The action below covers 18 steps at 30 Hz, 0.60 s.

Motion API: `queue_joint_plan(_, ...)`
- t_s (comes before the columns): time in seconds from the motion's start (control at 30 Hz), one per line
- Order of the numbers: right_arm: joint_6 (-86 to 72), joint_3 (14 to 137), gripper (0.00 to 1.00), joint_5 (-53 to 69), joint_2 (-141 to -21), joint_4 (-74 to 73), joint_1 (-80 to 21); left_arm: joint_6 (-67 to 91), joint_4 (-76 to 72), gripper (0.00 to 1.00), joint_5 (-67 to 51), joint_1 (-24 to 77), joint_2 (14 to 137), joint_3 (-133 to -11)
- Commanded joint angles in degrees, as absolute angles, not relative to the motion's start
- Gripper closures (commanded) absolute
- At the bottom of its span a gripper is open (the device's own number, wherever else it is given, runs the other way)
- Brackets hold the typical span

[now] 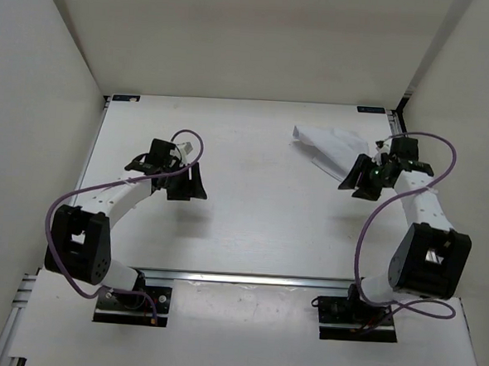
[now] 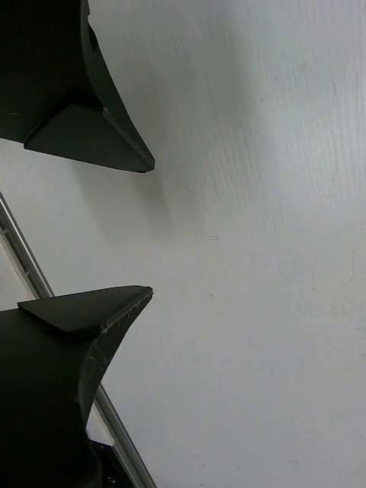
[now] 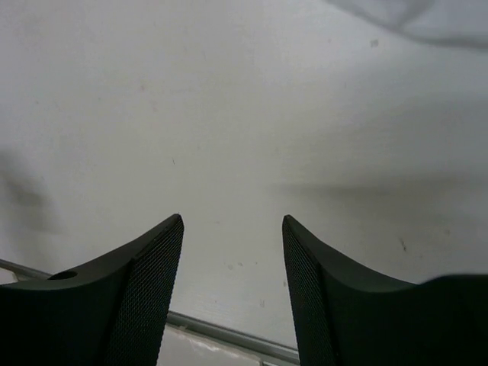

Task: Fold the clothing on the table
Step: Move the skirt to the center of the board

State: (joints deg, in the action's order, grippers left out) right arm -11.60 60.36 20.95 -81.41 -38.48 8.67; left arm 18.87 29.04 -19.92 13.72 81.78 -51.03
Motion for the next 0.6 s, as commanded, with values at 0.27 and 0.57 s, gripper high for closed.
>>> queue_joint_plan(0.27,-7.82,87.07,0.45,15.3,-106.59,-39.9,4.75,18.28,33.75,0.3,-18.81,11.6,85.08,-54.94)
queue_joint_plan(0.57,-7.55,103.18,0.46,11.69,-120.84,-43.68,0.53,19.6,32.25,0.3,-20.12,9.94,83.85,-52.91)
